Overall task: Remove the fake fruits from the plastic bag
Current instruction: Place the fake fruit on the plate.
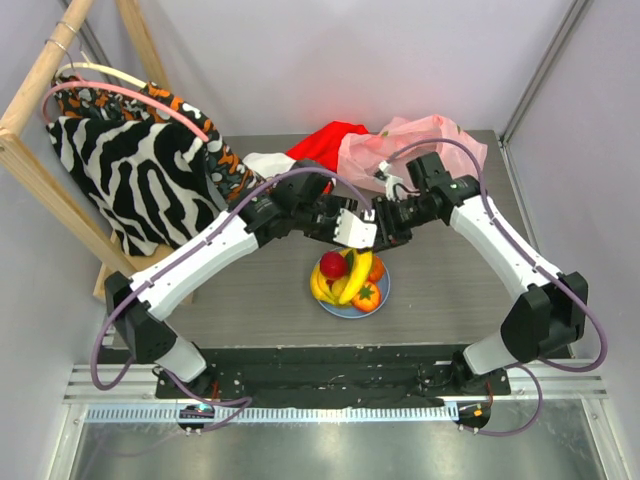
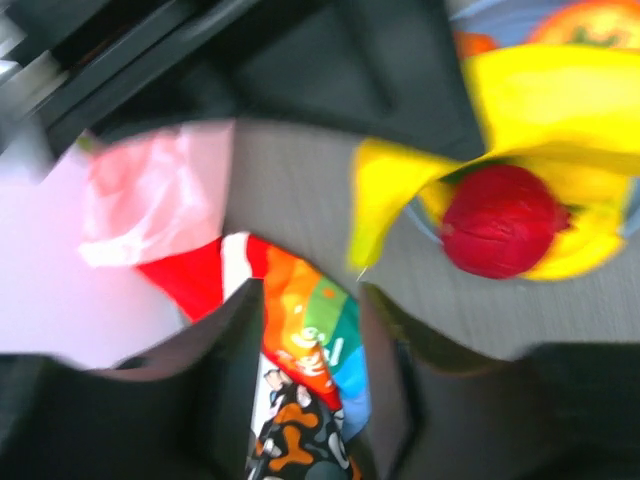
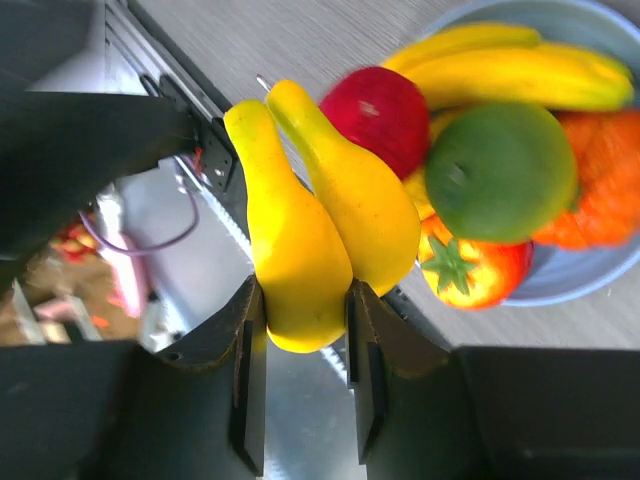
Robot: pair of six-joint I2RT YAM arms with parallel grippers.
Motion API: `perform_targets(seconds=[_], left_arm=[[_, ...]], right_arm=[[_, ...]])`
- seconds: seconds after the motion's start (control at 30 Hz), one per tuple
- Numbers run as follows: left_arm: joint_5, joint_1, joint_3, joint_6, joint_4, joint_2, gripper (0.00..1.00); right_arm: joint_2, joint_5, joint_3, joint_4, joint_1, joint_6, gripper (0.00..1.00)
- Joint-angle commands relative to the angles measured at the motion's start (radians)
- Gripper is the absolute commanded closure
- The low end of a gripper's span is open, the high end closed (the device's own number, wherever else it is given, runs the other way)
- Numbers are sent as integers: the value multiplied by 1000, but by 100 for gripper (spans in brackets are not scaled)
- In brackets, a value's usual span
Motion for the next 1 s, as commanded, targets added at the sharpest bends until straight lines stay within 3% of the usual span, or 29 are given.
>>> perform_targets(seconds=[0.0,0.17,0.4,0.97], left_arm=[[-147,8,3,-169,220,-65,48],[-332,63,-47,-373,395,-135,26],[-337,174,-96,-466,372,-178,25],[-303,217,-138,-513,375,-184,25]], right_arm=[[-39,-106,-51,-82,-128,56,98],[-66,-110,-109,-235,-225,16,99],[15,-236,-152,-208,-304,72,98],[187,-166,-91,-134,-318,151,97]])
